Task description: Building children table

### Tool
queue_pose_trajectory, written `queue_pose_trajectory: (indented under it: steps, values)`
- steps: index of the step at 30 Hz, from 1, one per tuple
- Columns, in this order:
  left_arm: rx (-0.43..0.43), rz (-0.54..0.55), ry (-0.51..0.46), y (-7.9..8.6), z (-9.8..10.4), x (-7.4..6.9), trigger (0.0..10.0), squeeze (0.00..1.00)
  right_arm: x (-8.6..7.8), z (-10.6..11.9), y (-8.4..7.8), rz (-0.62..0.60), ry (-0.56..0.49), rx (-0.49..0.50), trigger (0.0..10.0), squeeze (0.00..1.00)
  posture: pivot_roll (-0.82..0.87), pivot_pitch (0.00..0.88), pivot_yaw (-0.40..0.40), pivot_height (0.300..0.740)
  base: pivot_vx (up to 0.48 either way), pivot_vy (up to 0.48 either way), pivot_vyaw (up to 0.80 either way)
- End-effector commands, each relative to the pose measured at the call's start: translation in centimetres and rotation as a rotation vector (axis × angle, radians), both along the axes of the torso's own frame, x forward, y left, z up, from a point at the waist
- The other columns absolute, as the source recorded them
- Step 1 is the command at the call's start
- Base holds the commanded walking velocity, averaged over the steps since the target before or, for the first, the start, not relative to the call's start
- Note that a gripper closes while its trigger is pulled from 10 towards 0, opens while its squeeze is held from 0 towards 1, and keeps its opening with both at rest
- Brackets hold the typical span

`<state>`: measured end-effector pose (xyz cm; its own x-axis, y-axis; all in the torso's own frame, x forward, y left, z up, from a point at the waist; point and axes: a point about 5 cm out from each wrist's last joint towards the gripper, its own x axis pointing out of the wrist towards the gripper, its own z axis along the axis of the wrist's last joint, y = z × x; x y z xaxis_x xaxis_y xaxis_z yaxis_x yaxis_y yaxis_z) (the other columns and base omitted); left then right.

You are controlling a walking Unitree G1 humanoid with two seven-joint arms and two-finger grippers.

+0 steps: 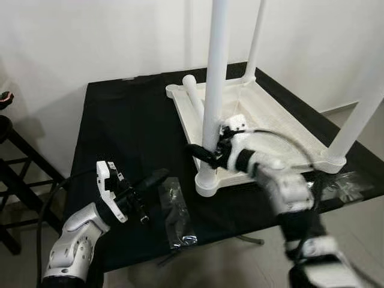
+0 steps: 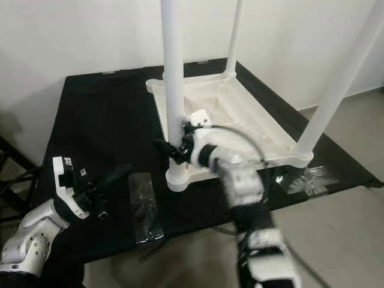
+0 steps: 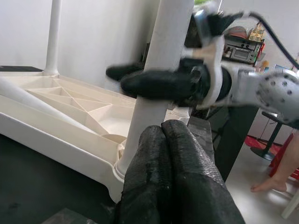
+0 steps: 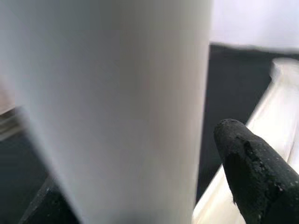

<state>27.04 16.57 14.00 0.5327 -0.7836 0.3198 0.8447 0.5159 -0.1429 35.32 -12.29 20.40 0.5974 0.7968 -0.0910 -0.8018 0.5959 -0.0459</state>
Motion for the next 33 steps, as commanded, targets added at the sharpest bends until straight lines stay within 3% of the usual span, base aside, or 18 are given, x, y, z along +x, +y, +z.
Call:
queue_pose_trajectory:
  steps: [1, 9, 10, 18, 26, 27, 28, 29, 30, 31, 32, 33]
  values:
    - [0.008, 0.005, 0.009, -0.1, -0.4, -0.1, 10.0, 0.00, -0.1, -0.1, 0.2, 0.139, 0.010, -0.030, 10.0, 0.00, -0.03, 0.000, -0.007, 0.740, 0.000, 0.000, 0.00]
    - [0.009, 0.006, 0.009, -0.1, -0.4, -0.2, 10.0, 0.00, 1.3, 0.7, -0.8, 0.244, 0.042, -0.024, 10.0, 0.00, -0.01, 0.000, -0.009, 0.740, 0.000, 0.000, 0.00]
    - [0.010, 0.006, 0.008, -0.1, -0.4, -0.2, 10.0, 0.00, 1.6, 0.7, -0.9, 0.238, 0.041, -0.037, 0.1, 0.00, -0.01, 0.000, -0.009, 0.740, 0.000, 0.000, 0.00]
    - [0.011, 0.007, 0.008, -0.1, -0.3, -0.2, 10.0, 0.00, 1.6, 0.6, -1.1, 0.276, 0.051, -0.024, 0.0, 0.00, -0.02, 0.000, -0.005, 0.740, 0.000, 0.000, 0.00]
    - [0.008, 0.007, 0.008, 0.0, -0.3, -0.2, 10.0, 0.00, 1.4, -0.7, -2.0, 0.219, 0.069, -0.037, 0.0, 0.00, -0.03, 0.000, 0.000, 0.740, 0.000, 0.000, 0.00]
    - [0.007, 0.008, 0.008, 0.0, -0.3, -0.2, 10.0, 0.00, 1.4, -1.6, -2.1, 0.141, 0.084, -0.064, 0.0, 0.00, -0.03, 0.000, -0.004, 0.740, 0.000, 0.000, 0.00]
    - [0.007, 0.008, 0.008, 0.0, -0.3, -0.2, 10.0, 0.00, 1.4, -1.6, -2.1, 0.141, 0.084, -0.064, 0.0, 0.00, -0.03, 0.000, -0.004, 0.740, 0.000, 0.000, 0.00]
    - [0.007, 0.009, 0.007, 0.1, -0.3, -0.2, 10.0, 0.00, 1.3, -2.7, -2.0, 0.039, 0.115, -0.088, 0.0, 0.00, -0.04, 0.000, -0.008, 0.740, 0.000, 0.000, 0.00]
    - [0.007, 0.009, 0.007, 0.2, -0.3, -0.2, 10.0, 0.00, 1.2, -3.8, -1.8, -0.098, 0.151, -0.089, 0.0, 0.00, -0.04, 0.000, -0.008, 0.740, 0.000, 0.000, 0.00]
    - [0.008, 0.010, 0.007, 0.2, -0.2, -0.2, 10.0, 0.00, 1.0, -5.0, -1.3, -0.446, 0.166, -0.027, 0.0, 0.00, -0.04, 0.000, -0.004, 0.740, 0.000, 0.000, 0.00]
    - [0.008, 0.010, 0.007, 0.2, -0.2, -0.2, 10.0, 0.00, 1.0, -5.0, -1.3, -0.446, 0.166, -0.027, 0.0, 0.00, -0.04, 0.000, -0.004, 0.740, 0.000, 0.000, 0.00]
    - [0.008, 0.010, 0.007, 0.3, -0.2, -0.2, 10.0, 0.00, -0.4, -6.4, -0.6, -0.587, 0.202, -0.016, 0.0, 0.00, -0.04, 0.000, -0.004, 0.740, 0.000, 0.000, 0.00]
